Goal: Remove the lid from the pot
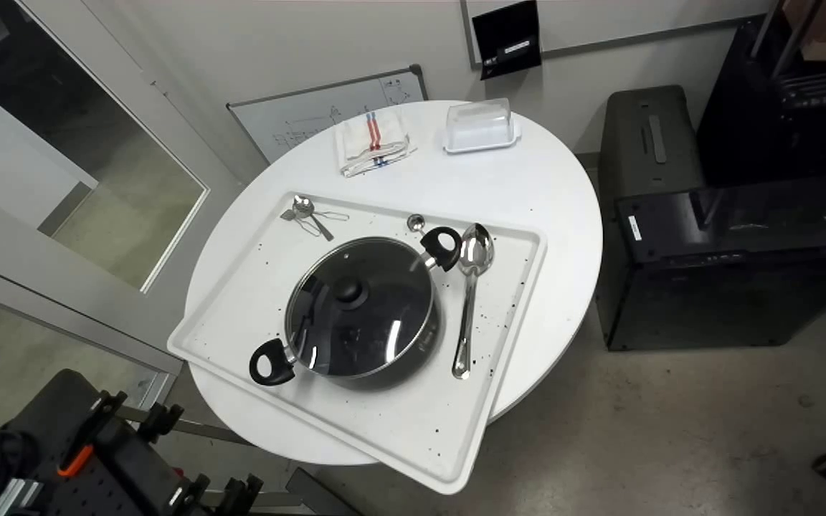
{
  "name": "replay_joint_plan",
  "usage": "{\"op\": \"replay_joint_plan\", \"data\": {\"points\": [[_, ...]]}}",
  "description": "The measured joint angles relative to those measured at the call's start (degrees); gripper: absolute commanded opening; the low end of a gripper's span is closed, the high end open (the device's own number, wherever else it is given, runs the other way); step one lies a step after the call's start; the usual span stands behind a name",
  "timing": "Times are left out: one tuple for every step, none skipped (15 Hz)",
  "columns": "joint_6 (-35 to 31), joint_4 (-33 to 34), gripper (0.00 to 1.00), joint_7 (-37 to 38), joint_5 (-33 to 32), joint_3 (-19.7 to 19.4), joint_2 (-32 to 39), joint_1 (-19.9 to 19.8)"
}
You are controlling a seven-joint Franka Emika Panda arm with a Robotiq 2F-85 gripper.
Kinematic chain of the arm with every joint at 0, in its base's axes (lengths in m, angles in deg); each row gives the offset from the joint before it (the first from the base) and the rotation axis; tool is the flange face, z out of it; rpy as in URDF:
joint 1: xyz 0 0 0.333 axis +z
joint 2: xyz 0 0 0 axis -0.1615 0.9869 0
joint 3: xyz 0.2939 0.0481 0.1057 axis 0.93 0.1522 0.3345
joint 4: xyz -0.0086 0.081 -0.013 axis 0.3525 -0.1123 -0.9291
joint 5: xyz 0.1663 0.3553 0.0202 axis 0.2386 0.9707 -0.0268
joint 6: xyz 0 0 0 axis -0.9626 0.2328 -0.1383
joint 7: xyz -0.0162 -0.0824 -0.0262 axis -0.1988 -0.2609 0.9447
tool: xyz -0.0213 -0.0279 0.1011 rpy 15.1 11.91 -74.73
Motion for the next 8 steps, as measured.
{"op": "replay_joint_plan", "data": {"points": [[-0.41,-0.17,1.0,-0.1,0.0,-0.14,0.27,0.0],[-0.95,-0.39,1.0,-0.18,0.0,-0.32,0.65,-0.02],[-1.82,-0.78,1.0,-0.34,0.0,-0.58,1.13,-0.09],[-2.79,-1.23,1.0,-0.53,0.0,-0.94,1.68,-0.22],[-3.84,-1.73,1.0,-0.75,-0.06,-1.43,2.34,-0.38],[-4.88,-2.24,1.0,-0.89,-0.16,-1.92,3.0,-0.65],[-5.99,-2.8,1.0,-1.05,-0.32,-2.47,3.77,-1.05],[-7.08,-3.34,1.0,-1.27,-0.54,-3.09,4.61,-1.49]]}}
